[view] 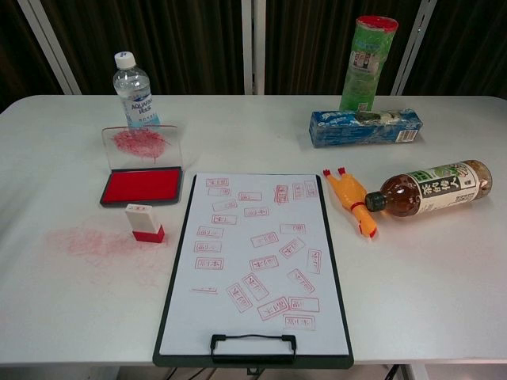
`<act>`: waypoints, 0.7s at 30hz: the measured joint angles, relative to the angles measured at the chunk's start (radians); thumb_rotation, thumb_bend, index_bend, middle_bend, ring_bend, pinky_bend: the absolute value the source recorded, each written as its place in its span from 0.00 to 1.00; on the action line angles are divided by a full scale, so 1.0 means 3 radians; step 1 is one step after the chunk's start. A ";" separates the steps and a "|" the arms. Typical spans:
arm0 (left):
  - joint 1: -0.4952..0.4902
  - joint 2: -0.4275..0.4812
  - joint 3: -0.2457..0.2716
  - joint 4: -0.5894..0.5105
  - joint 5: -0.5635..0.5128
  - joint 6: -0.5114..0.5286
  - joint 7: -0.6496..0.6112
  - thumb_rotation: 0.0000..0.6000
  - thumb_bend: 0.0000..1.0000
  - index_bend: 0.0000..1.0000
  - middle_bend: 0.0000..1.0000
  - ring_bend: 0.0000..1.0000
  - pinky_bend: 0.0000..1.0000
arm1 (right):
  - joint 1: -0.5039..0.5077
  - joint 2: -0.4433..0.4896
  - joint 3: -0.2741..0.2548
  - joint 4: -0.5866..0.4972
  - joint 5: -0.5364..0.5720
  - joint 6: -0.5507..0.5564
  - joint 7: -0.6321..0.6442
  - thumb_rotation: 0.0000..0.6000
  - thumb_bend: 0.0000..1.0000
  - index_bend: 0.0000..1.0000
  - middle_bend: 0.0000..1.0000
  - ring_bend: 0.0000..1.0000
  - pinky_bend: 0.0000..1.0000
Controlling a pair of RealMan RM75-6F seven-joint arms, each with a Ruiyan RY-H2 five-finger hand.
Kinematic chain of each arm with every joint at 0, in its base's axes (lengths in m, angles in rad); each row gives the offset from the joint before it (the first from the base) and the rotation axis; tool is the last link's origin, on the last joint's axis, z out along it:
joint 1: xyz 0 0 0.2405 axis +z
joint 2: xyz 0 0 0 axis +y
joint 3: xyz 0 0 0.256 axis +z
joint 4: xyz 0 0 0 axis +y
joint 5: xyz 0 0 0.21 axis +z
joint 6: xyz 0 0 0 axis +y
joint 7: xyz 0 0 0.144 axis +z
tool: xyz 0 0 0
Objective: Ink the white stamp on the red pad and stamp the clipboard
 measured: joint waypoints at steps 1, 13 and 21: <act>0.0001 -0.0005 0.0002 0.0005 0.0001 0.0000 -0.0001 0.40 0.19 0.16 0.12 0.09 0.17 | 0.0000 0.0002 -0.0001 0.0002 0.0002 -0.0004 -0.0001 1.00 0.29 0.00 0.00 0.00 0.00; -0.0025 0.0041 0.0043 -0.0108 0.0062 -0.0057 0.0093 0.69 0.19 0.16 0.12 0.09 0.18 | -0.0002 0.0017 0.0020 0.0020 0.0027 -0.0003 0.0042 1.00 0.29 0.00 0.00 0.00 0.00; -0.0194 0.0153 0.0141 -0.0636 0.0203 -0.0386 0.0488 1.00 0.19 0.16 0.12 0.09 0.18 | -0.0017 0.0053 0.0018 0.0036 0.0024 0.0011 0.0074 1.00 0.30 0.00 0.00 0.00 0.00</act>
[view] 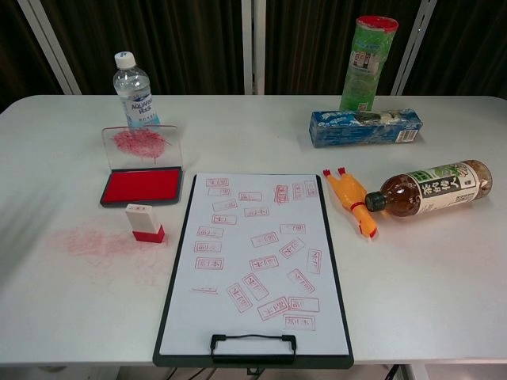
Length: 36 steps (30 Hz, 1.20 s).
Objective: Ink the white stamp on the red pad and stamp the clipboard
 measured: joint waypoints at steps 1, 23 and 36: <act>-0.0038 0.0002 0.0010 -0.0061 0.0032 -0.0055 0.0053 1.00 0.19 0.16 0.12 0.09 0.18 | -0.0001 0.0005 0.0006 0.0003 0.0011 -0.0002 0.0012 1.00 0.30 0.00 0.00 0.00 0.00; -0.0727 -0.0982 -0.0197 0.0068 -0.0250 -0.0921 0.0600 1.00 0.21 0.22 0.21 0.09 0.19 | -0.0020 0.0090 -0.0032 -0.0069 -0.0034 -0.0002 -0.0079 1.00 0.30 0.00 0.00 0.00 0.00; -0.0847 -0.1410 -0.0280 0.0173 -0.0542 -0.0923 0.1109 1.00 0.25 0.38 0.40 0.09 0.18 | -0.0038 0.0133 0.0004 -0.0062 0.0013 0.0025 -0.0031 1.00 0.30 0.00 0.00 0.00 0.00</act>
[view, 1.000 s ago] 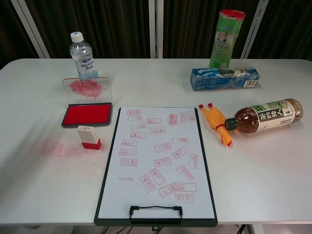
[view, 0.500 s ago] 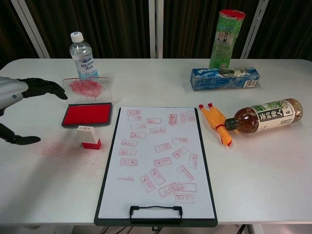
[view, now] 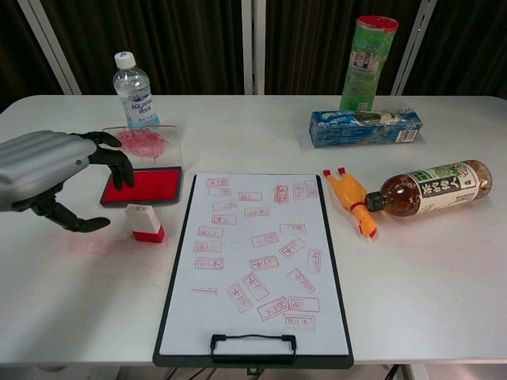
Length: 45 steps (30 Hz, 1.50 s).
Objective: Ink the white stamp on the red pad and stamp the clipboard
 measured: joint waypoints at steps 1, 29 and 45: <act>-0.0011 -0.0025 0.0000 -0.0003 -0.0024 -0.0011 0.0022 1.00 0.25 0.38 0.40 0.09 0.18 | -0.0003 0.0002 0.0001 0.0002 0.0003 0.0001 0.0007 1.00 0.30 0.00 0.00 0.00 0.00; -0.0203 -0.0290 0.0033 0.0299 -0.0151 -0.0092 -0.0110 1.00 0.34 0.45 0.39 0.11 0.18 | -0.0012 -0.0055 0.0007 0.0102 0.0070 -0.0067 0.0024 1.00 0.32 0.00 0.00 0.00 0.00; -0.0261 -0.0325 0.0039 0.0356 -0.0229 -0.0124 -0.0138 1.00 0.38 0.51 0.40 0.11 0.18 | -0.0017 -0.0067 0.0004 0.0133 0.0076 -0.0082 0.0043 1.00 0.32 0.00 0.00 0.00 0.00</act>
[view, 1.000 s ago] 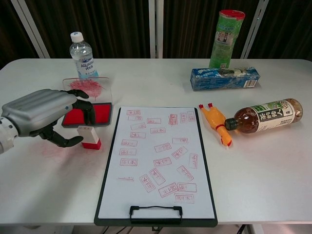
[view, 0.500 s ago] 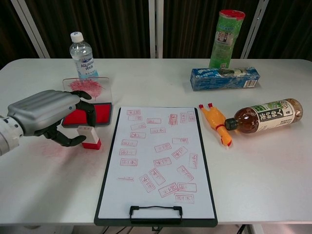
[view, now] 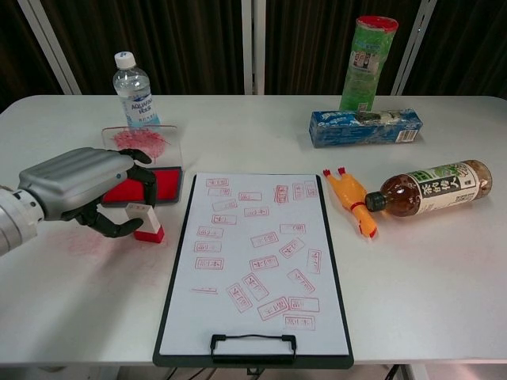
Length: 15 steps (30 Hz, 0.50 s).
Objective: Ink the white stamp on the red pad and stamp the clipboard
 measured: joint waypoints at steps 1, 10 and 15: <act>-0.0001 0.0000 0.0000 0.0000 -0.0008 -0.0004 -0.0005 1.00 0.39 0.52 0.40 0.11 0.18 | 0.0000 0.0000 0.0000 0.0001 0.0000 -0.0001 0.0000 1.00 0.32 0.00 0.00 0.00 0.00; -0.0026 -0.0001 -0.0018 0.0010 -0.0079 -0.0035 -0.0059 1.00 0.44 0.54 0.43 0.12 0.18 | -0.0008 0.0001 0.0003 0.0008 0.0014 -0.0005 0.0005 1.00 0.32 0.00 0.00 0.00 0.00; -0.0026 0.0009 -0.0023 0.0008 -0.0073 -0.0018 -0.0146 1.00 0.45 0.55 0.47 0.13 0.18 | 0.0000 -0.0011 0.0002 0.0020 0.0011 -0.0021 0.0007 1.00 0.32 0.00 0.00 0.00 0.00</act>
